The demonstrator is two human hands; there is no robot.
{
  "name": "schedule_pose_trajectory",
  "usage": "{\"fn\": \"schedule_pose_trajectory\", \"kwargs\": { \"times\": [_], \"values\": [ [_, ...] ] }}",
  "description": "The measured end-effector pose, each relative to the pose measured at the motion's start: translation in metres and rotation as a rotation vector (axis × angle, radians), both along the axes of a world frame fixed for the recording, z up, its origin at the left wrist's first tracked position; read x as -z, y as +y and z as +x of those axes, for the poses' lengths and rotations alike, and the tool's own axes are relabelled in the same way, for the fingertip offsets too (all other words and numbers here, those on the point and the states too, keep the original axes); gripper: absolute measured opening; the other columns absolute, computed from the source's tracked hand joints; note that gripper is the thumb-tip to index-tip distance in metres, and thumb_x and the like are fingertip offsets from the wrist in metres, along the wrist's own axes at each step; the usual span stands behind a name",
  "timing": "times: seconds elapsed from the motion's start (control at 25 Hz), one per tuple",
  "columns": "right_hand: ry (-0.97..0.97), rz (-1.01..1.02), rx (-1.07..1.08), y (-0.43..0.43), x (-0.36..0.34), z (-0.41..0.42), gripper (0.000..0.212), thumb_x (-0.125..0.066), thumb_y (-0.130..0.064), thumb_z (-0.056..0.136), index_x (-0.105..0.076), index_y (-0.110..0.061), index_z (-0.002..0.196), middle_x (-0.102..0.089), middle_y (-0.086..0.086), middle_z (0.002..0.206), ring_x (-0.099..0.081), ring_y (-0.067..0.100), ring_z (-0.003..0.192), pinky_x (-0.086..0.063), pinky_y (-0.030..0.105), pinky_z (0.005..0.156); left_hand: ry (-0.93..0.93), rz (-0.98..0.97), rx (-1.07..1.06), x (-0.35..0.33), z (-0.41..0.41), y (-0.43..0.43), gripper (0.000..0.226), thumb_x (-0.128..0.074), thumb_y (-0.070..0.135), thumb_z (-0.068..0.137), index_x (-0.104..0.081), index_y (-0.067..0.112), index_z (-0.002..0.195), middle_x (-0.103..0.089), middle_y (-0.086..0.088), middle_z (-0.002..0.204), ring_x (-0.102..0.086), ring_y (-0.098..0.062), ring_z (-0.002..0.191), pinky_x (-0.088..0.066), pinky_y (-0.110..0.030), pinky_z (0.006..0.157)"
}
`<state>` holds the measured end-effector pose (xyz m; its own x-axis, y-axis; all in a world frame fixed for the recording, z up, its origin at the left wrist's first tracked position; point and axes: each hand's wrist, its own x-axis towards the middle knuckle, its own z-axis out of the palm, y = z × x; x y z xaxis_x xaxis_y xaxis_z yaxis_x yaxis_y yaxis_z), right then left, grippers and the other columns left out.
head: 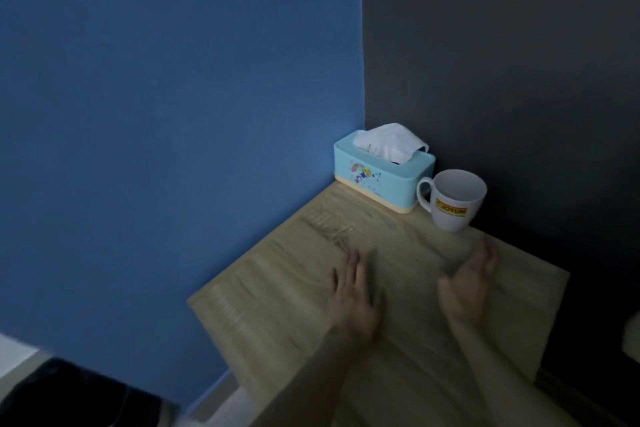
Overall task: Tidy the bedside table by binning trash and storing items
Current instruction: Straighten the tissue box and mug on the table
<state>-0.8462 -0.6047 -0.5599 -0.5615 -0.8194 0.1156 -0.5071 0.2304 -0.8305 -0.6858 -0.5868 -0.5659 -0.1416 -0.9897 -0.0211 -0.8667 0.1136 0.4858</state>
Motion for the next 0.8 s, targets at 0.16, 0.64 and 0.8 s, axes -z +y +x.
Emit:
{"fn": "schedule_pose_trajectory", "kwargs": {
  "times": [0.16, 0.64, 0.8],
  "values": [
    [0.230, 0.116, -0.172, 0.063, 0.007, 0.043, 0.083, -0.063, -0.011, 0.072, -0.021, -0.006, 0.143, -0.027, 0.018, 0.149, -0.032, 0.033, 0.133, -0.030, 0.043, 0.107, -0.208, -0.130, 0.056, 0.017, 0.012, 0.060, 0.043, -0.029, 0.040, 0.096, -0.048, 0.030, 0.133, -0.042, -0.006, 0.148, -0.039, -0.023, 0.137, -0.023, -0.042, 0.114],
    [0.692, 0.289, -0.310, 0.218, 0.019, 0.101, 0.059, -0.027, -0.034, 0.088, -0.041, -0.002, 0.135, -0.039, 0.016, 0.146, -0.034, 0.027, 0.137, -0.015, 0.037, 0.110, -0.203, 0.108, 0.185, -0.001, 0.042, 0.178, 0.073, 0.018, 0.056, 0.086, -0.001, 0.028, 0.150, 0.011, 0.002, 0.160, 0.015, -0.018, 0.146, 0.011, -0.038, 0.116],
    [0.706, 0.328, -0.329, 0.218, 0.020, 0.102, 0.059, -0.022, -0.035, 0.089, -0.036, -0.005, 0.138, -0.034, 0.014, 0.150, -0.026, 0.025, 0.141, -0.020, 0.038, 0.114, -0.211, 0.128, 0.197, 0.008, 0.043, 0.178, 0.052, -0.011, 0.040, 0.100, -0.003, 0.027, 0.150, 0.011, 0.000, 0.160, 0.015, -0.020, 0.146, 0.009, -0.041, 0.118]
  ]
}}
